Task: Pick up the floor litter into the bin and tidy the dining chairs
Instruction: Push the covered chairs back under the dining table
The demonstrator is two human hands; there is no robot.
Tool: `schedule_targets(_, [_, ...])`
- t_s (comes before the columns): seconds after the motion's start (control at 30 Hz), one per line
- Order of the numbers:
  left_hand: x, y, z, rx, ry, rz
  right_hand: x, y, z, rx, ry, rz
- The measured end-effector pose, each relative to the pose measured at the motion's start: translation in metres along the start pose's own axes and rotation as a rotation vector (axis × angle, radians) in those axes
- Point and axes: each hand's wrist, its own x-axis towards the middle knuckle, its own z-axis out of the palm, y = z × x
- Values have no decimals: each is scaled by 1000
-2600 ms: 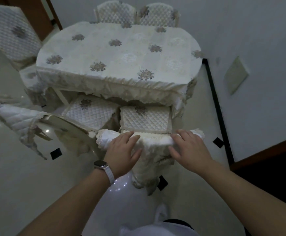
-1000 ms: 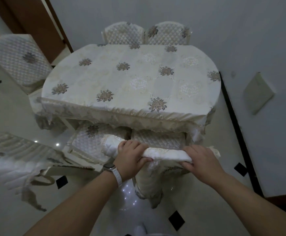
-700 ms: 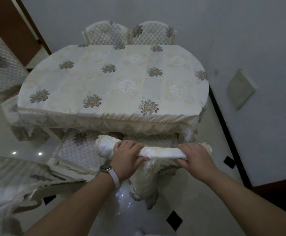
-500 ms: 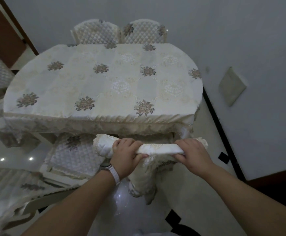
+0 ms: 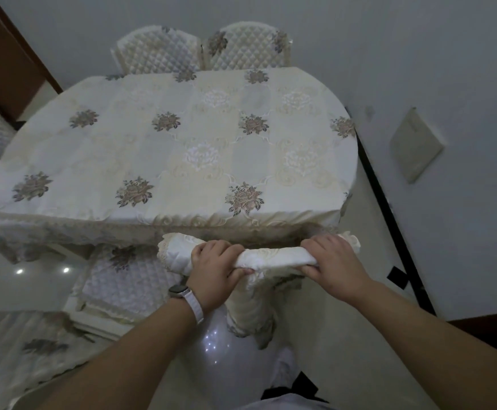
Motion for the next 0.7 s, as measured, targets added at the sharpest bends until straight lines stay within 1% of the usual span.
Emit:
schedule_targets(0.27, [41, -9, 9, -13, 11, -11, 41, 28, 7, 19, 55, -38])
schedule_targets(0.47, [44, -8, 17, 0, 29, 3, 48, 43, 15, 23, 106, -101])
schedule_targets(0.7, [37, -9, 21, 23, 37, 28, 46, 47, 20, 3, 46, -143])
